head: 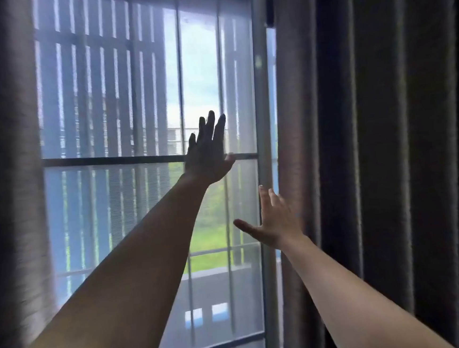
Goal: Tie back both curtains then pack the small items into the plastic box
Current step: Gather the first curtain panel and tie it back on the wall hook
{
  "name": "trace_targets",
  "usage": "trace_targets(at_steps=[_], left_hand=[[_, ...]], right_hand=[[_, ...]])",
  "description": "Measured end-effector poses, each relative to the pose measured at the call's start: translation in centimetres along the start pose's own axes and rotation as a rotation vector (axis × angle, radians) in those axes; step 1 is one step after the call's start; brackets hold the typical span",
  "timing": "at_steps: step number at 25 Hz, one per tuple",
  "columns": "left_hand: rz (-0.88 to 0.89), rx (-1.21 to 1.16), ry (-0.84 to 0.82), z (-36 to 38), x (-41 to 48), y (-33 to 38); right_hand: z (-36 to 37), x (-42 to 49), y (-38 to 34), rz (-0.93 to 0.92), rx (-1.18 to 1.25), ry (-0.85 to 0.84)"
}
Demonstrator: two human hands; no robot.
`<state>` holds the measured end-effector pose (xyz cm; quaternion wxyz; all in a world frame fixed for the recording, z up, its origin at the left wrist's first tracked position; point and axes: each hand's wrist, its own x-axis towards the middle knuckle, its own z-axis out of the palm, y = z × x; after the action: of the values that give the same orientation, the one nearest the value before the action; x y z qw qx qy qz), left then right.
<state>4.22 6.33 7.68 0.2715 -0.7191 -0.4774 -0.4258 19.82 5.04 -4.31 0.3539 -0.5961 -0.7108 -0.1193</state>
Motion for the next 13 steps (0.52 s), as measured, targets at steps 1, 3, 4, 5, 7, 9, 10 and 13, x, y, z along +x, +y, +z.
trace_targets(at_steps=[1, 3, 4, 5, 7, 9, 10, 13], left_hand=[[0.027, -0.027, -0.020, 1.3, 0.4, 1.6], [0.076, -0.086, -0.039, 3.7, 1.3, 4.4], [0.097, -0.121, -0.045, 4.9, 1.9, 5.7], [0.112, -0.157, -0.047, 6.0, 2.5, 6.7], [0.140, -0.225, -0.043, 8.0, 3.7, 8.5], [0.153, -0.281, -0.059, 10.1, 4.8, 10.1], [0.151, -0.319, -0.078, 11.0, 5.4, 10.8], [0.136, -0.449, -0.121, 13.5, 7.1, 12.4]], right_hand=[[-0.1, -0.5, 2.0, 0.061, 0.003, 0.012], [0.1, -1.2, 5.3, 0.163, -0.030, 0.087], [0.4, -1.5, 6.9, 0.206, -0.068, 0.134], [0.7, -1.7, 8.1, 0.247, -0.105, 0.175], [1.3, -1.7, 10.4, 0.327, -0.167, 0.246], [1.9, -1.2, 12.1, 0.394, -0.200, 0.280], [2.2, -0.7, 12.7, 0.419, -0.203, 0.287], [3.3, 1.2, 13.4, 0.467, -0.185, 0.326]])
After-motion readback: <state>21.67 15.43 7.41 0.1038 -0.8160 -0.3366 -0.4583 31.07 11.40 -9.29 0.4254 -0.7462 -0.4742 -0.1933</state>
